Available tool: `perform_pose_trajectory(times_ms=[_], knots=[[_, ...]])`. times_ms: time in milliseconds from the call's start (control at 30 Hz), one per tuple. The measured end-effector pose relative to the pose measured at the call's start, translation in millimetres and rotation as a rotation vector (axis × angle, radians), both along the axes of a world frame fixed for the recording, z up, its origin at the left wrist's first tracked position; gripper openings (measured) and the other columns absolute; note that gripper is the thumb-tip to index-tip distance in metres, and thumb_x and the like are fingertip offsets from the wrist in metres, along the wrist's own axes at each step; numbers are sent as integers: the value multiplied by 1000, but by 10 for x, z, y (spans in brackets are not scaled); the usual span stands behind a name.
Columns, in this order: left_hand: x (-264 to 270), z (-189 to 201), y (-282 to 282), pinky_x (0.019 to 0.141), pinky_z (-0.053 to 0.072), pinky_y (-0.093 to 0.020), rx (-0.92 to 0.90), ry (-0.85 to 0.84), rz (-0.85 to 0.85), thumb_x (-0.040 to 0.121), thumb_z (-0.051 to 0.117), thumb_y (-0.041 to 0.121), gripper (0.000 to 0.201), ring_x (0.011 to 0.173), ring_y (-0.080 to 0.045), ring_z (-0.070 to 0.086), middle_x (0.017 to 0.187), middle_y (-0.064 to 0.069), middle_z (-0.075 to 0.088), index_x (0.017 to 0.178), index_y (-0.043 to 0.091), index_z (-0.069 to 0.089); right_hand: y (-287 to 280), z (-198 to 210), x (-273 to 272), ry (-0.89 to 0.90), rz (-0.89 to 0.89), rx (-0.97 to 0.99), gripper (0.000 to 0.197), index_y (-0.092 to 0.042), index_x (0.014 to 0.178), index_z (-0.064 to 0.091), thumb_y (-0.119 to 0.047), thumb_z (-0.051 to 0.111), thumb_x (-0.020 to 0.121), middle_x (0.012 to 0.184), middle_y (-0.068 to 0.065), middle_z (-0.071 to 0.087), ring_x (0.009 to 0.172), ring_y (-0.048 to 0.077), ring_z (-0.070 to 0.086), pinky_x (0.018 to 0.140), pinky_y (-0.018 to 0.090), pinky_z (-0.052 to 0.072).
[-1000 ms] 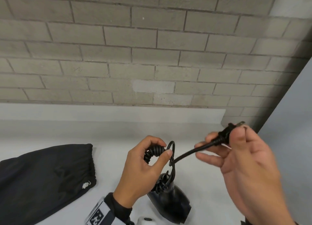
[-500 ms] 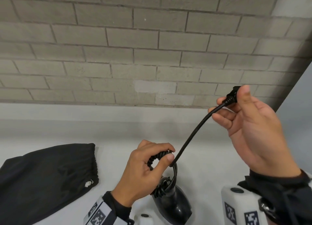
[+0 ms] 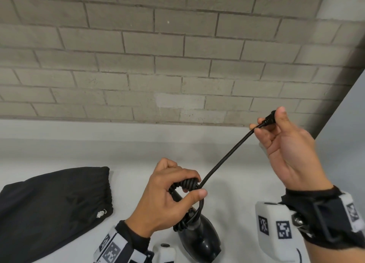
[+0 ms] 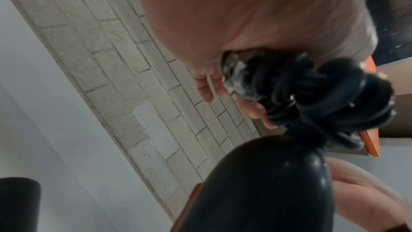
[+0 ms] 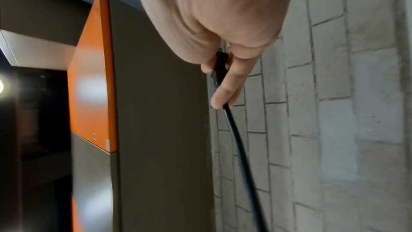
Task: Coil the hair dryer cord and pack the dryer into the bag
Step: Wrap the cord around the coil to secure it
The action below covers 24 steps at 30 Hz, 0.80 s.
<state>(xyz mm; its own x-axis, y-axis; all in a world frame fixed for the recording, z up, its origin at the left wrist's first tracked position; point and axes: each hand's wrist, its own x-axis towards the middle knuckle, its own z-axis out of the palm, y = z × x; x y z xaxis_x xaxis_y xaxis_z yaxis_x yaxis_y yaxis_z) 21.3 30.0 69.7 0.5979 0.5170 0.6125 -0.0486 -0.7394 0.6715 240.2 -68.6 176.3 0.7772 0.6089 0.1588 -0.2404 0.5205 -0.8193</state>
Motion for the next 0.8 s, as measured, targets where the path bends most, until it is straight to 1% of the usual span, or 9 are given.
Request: perform_pose_trajectory(times_ms=[167,267,300,367,433,500,600,700,800], knots=[[21,5,-29,77,42,-32,79,17,40,88,60,58,29,86,-13,47,71,17,60,87,31,70,72,-410,37,54,-156,-82,9,-9,105,50,-17,50,101,87,9,60,58,16,64,50,19,53],[17,4,-41,76,42,-31,91,23,54,90,59,57,31,85,-13,47,71,18,60,88,30,71,52,-610,22,14,-229,-104,30,-20,125,45,-4,47,100,88,7,58,57,15,58,52,21,53],[18,6,-44,76,42,-32,92,26,57,90,58,57,31,85,-13,47,72,18,61,88,29,72,37,-662,3,-28,-208,-102,31,-20,124,49,-1,45,100,90,7,58,58,15,58,54,22,53],[26,12,-47,76,43,-33,92,33,54,91,58,57,31,85,-13,47,73,16,63,88,29,72,2,-756,-51,-118,-110,-116,33,-11,109,60,10,37,97,94,11,60,64,19,57,59,26,53],[34,11,-51,76,43,-34,85,35,42,91,57,57,32,85,-12,47,73,14,64,88,29,71,-24,-854,-121,-147,-32,-147,37,-5,100,62,16,34,88,97,14,58,68,25,57,63,33,52],[38,8,-58,76,43,-32,61,28,25,91,57,59,33,85,-10,46,72,14,62,89,30,71,-42,-941,-208,-231,14,-231,28,-5,101,59,11,41,86,98,15,57,67,29,58,64,38,50],[43,6,-69,75,42,-31,23,20,6,90,57,61,34,86,-9,46,72,17,60,91,31,72,-75,-1065,-378,-351,108,-368,9,1,100,54,2,58,92,98,21,61,58,28,58,56,36,51],[44,8,-73,76,42,-34,25,17,-3,90,58,58,30,84,-11,47,72,16,60,92,31,71,-121,-1120,-578,-268,284,-410,14,4,97,57,-10,55,96,96,17,69,48,24,56,49,35,51],[35,10,-69,75,42,-36,5,-2,-8,88,62,53,25,83,-13,48,72,16,62,91,30,72,-155,-1130,-678,-241,283,-421,16,-1,93,66,-17,63,91,82,9,66,47,21,52,53,29,51]])
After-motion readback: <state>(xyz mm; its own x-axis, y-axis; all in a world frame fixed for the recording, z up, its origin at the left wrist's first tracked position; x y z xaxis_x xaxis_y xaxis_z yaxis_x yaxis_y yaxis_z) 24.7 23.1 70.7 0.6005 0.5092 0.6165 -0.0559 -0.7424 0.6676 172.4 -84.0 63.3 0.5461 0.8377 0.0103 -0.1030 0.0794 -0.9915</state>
